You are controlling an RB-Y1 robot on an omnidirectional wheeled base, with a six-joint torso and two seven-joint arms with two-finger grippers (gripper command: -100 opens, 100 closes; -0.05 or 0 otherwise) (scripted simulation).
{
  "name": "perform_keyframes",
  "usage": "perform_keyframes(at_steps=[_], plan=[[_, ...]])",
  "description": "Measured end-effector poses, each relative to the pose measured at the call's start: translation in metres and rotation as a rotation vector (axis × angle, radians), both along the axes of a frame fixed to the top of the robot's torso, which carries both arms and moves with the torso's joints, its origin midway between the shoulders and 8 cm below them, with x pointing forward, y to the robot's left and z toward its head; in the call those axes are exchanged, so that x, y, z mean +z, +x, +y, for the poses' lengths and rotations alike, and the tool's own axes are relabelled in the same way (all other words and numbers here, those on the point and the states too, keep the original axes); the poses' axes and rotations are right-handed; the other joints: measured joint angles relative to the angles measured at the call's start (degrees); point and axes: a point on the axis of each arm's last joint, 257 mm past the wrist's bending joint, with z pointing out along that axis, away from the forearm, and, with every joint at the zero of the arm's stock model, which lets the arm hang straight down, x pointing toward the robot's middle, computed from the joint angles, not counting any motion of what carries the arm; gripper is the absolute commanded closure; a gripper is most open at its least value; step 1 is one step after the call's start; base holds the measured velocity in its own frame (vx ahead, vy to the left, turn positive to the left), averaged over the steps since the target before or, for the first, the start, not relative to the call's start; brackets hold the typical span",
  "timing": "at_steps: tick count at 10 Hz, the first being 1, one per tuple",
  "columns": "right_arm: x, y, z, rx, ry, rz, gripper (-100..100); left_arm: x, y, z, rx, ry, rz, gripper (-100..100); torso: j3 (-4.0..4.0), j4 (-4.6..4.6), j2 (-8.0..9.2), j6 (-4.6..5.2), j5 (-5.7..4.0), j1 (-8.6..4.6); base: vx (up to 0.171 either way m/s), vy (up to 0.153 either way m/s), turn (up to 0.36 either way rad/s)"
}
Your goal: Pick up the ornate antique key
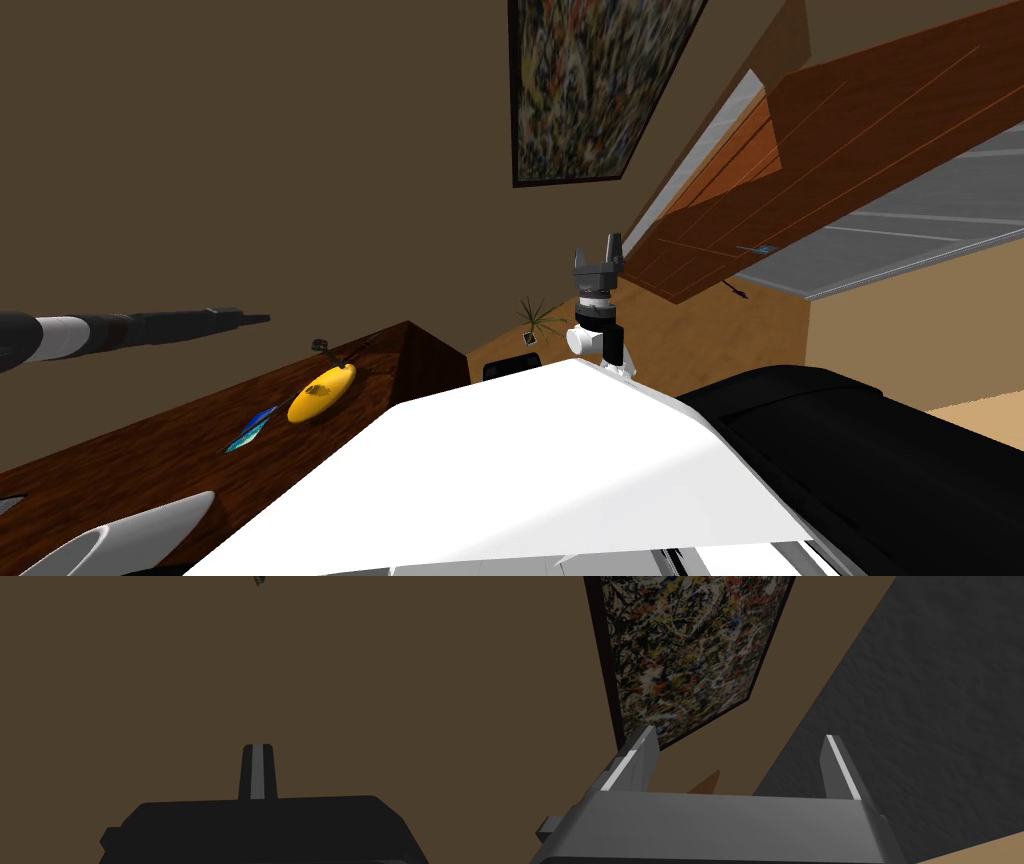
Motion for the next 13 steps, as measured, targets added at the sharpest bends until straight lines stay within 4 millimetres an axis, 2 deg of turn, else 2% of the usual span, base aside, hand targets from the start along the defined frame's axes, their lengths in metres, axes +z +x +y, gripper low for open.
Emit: perform_keyframes(at_steps=[1, 3, 7, 10, 11, 13], plan=[[0.0, 0.0, 0.0, 0.0, 0.0, 0.0, 0, 0.0, 0.0, 0.0, 0.0, 0.0, 0.0, -100, 0.0, 0.0, 0.0, 0.0, 0.0, 0.0, 0.022, -0.023, -0.063], [0.0, 0.0, 0.0, 0.0, 0.0, 0.0, 0, -0.015, -0.017, 0.016, 0.037, 0.0, 0.009, -100, -0.09, -0.04, -0.15, 0.01, -0.02, -0.14, 0.042, -0.046, -0.043], [0.0, 0.0, 0.0, 0.0, 0.0, 0.0, 0, -0.03, -0.04, 0.031, 0.07, 0.01, 0.016, -100, -0.04, -0.02, -0.06, 0.0, -0.01, -0.05, 0.023, -0.021, -0.034], [0.0, 0.0, 0.0, 0.0, 0.0, 0.0, 0, -0.055, -0.07, 0.049, 0.119, 0.015, 0.029, -100, -0.09, -0.04, -0.15, 0.01, -0.03, -0.13, 0.047, -0.043, -0.058], [0.0, 0.0, 0.0, 0.0, 0.0, 0.0, 0, -0.069, -0.086, 0.055, 0.138, 0.017, 0.037, -100, -0.09, -0.04, -0.15, 0.01, -0.02, -0.16, 0.035, -0.042, -0.024], [0.0, 0.0, 0.0, 0.0, 0.0, 0.0, 0, -0.076, -0.099, 0.066, 0.167, 0.021, 0.045, -100, -0.07, -0.03, -0.11, 0.01, -0.04, -0.13, 0.031, -0.032, -0.044]])
